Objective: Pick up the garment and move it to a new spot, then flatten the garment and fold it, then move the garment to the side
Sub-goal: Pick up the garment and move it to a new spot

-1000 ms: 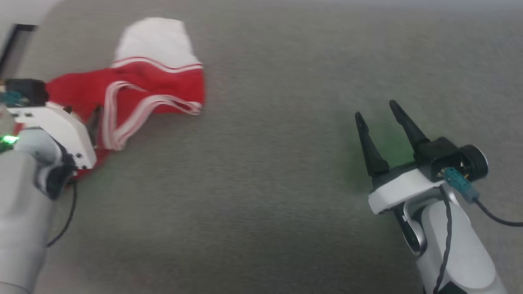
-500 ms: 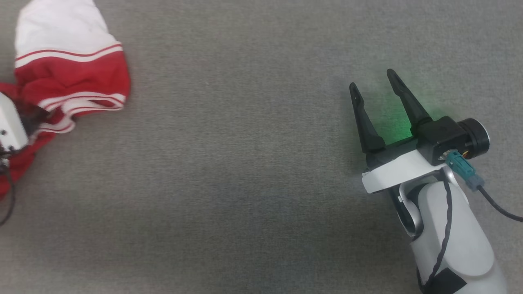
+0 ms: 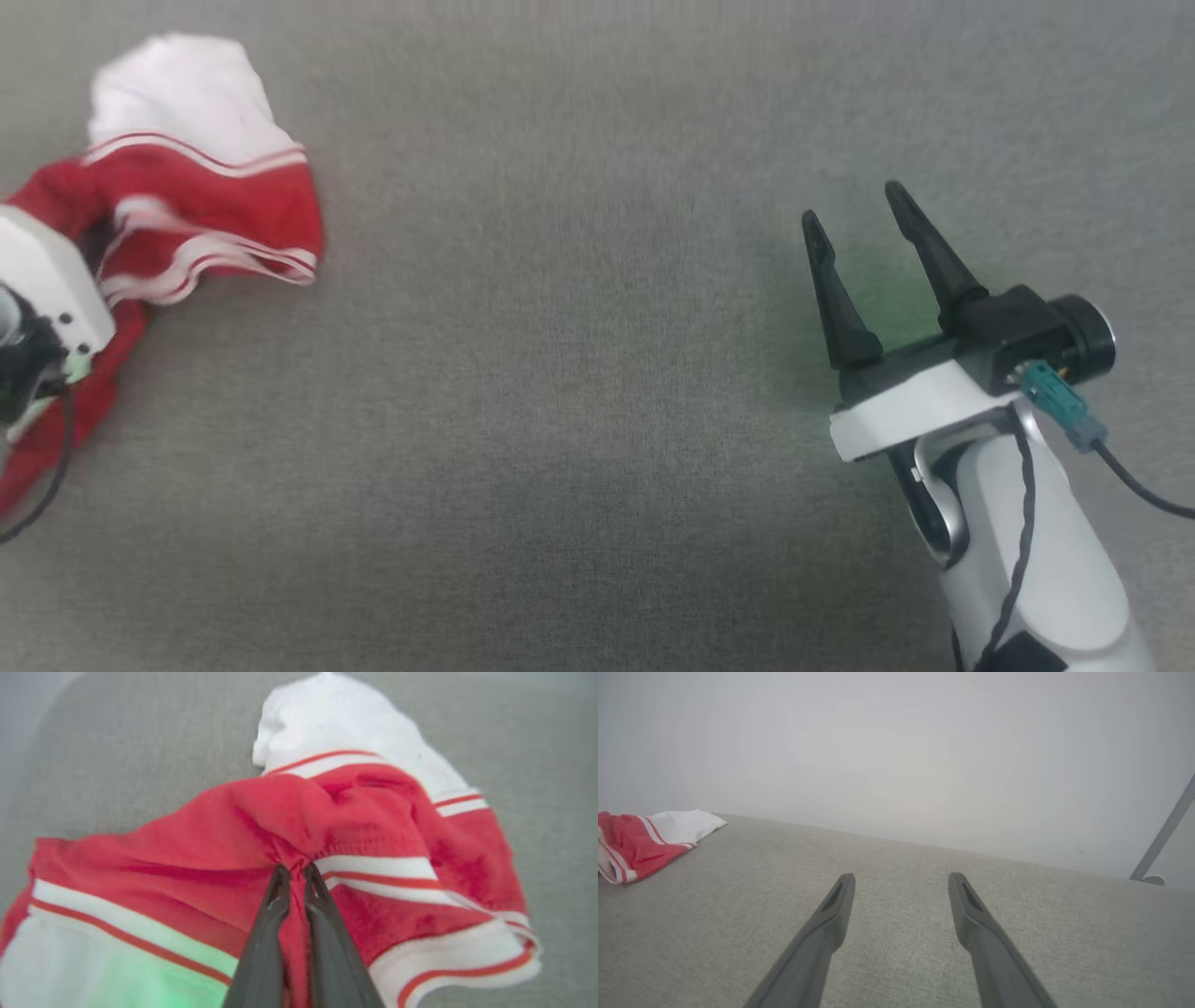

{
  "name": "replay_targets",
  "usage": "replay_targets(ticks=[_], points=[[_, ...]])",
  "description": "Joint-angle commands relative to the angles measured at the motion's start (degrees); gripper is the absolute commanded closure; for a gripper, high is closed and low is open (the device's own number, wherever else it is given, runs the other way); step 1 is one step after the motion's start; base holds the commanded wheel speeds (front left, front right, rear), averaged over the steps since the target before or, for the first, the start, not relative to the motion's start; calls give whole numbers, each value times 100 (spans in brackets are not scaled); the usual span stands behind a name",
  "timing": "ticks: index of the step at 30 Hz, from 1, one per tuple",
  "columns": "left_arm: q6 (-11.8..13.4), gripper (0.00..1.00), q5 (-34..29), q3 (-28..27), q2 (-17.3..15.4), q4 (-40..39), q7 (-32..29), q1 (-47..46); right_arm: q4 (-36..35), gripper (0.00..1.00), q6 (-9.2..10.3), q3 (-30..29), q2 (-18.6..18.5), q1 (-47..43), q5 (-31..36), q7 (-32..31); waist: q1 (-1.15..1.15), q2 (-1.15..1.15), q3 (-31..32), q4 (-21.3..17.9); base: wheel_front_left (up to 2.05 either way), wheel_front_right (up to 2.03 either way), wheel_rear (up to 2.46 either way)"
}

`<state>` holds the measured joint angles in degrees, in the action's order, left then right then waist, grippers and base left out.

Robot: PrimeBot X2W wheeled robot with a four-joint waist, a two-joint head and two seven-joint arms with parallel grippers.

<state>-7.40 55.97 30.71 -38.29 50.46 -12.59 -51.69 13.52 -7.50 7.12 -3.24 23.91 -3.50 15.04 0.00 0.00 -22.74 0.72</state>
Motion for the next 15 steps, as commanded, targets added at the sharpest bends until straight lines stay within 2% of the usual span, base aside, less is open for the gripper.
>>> replay_targets(ticks=[1, 8, 15], points=[[-11, 100, -52, 91, -20, -144, 195, -82, 21, 0, 2, -56, 28, -125, -46, 19, 0, 0, 352, 9, 0, 0, 0], [-11, 100, -272, 807, -81, -1169, 802, -335, -61, 0, 2, -296, 32, -440, -193, 18, 0, 0, 718, -291, 0, 0, 0], [-10, 100, -191, 1371, 67, -2198, 743, -689, -189, 0, 2, -407, 36, -635, -478, 19, 0, 0, 691, -846, 0, 0, 0]])
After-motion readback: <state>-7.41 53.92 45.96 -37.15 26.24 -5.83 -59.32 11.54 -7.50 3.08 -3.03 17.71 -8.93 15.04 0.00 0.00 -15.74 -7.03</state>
